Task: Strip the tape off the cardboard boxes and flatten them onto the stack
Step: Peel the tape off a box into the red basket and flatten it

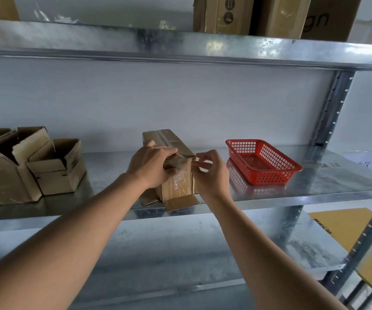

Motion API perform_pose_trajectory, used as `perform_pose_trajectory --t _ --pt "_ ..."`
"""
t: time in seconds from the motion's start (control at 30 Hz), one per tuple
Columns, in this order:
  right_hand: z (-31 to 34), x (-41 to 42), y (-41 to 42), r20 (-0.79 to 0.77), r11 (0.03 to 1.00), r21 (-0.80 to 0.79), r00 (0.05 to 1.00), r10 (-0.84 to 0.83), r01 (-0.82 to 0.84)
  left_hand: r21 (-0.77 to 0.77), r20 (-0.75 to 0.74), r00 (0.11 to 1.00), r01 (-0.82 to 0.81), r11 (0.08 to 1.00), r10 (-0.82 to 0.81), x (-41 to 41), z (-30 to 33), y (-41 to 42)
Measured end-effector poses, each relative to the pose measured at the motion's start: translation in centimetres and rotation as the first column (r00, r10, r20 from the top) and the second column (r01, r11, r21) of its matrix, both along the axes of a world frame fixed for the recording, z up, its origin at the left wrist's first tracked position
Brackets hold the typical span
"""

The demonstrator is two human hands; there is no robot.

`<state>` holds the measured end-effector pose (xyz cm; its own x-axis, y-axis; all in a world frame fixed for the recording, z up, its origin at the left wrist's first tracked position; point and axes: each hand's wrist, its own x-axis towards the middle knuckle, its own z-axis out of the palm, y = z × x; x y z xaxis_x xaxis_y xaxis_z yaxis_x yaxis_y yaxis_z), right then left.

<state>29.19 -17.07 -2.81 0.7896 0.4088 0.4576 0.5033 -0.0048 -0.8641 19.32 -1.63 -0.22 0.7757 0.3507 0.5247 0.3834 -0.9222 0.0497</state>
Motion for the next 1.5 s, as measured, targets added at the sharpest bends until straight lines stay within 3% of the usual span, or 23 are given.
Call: perform_pose_trajectory --t 0.1,0.33,0.53,0.83,0.93,1.03,1.13,1.33,1.5 --pt "0.1 0.1 0.3 0.077 0.993 0.013 0.99 0.114 -0.116 -0.034 0.011 1.0 0.017 0.999 -0.017 -0.1 0.1 0.0" --pt "-0.3 0.3 2.2 0.363 1.0 -0.026 0.932 0.004 0.005 -0.078 -0.093 0.991 0.088 0.993 -0.095 -0.5 0.9 1.4" --pt "-0.6 0.7 2.9 0.384 0.999 -0.025 0.923 -0.03 0.042 -0.064 -0.081 0.991 0.106 0.992 -0.111 -0.3 0.6 1.7" --pt "-2.5 0.1 1.3 0.285 0.971 0.084 0.939 0.192 -0.224 -0.077 -0.078 0.991 0.107 0.991 -0.113 0.2 0.6 1.6" --pt "-2.6 0.0 1.0 0.111 0.941 0.163 0.953 0.281 -0.296 -0.089 -0.069 0.993 0.087 0.992 -0.093 0.3 0.5 0.9" --pt "-1.8 -0.2 0.5 -0.122 0.84 0.366 0.874 0.471 -0.401 -0.129 -0.043 0.997 0.065 0.989 -0.071 0.1 0.2 0.1" --pt "-1.1 -0.5 0.3 -0.194 0.801 0.443 0.829 0.525 -0.403 -0.233 -0.057 0.991 0.107 0.967 -0.123 -0.6 0.3 0.1" --pt "-1.2 -0.8 0.6 -0.173 0.811 0.404 0.835 0.523 -0.424 -0.325 -0.096 0.975 0.159 0.932 -0.2 -1.2 0.1 2.9" --pt "-0.9 -1.2 0.6 -0.154 0.861 0.242 0.858 0.49 -0.448 -0.317 -0.072 0.981 0.146 0.937 -0.177 -1.0 -0.4 3.0"
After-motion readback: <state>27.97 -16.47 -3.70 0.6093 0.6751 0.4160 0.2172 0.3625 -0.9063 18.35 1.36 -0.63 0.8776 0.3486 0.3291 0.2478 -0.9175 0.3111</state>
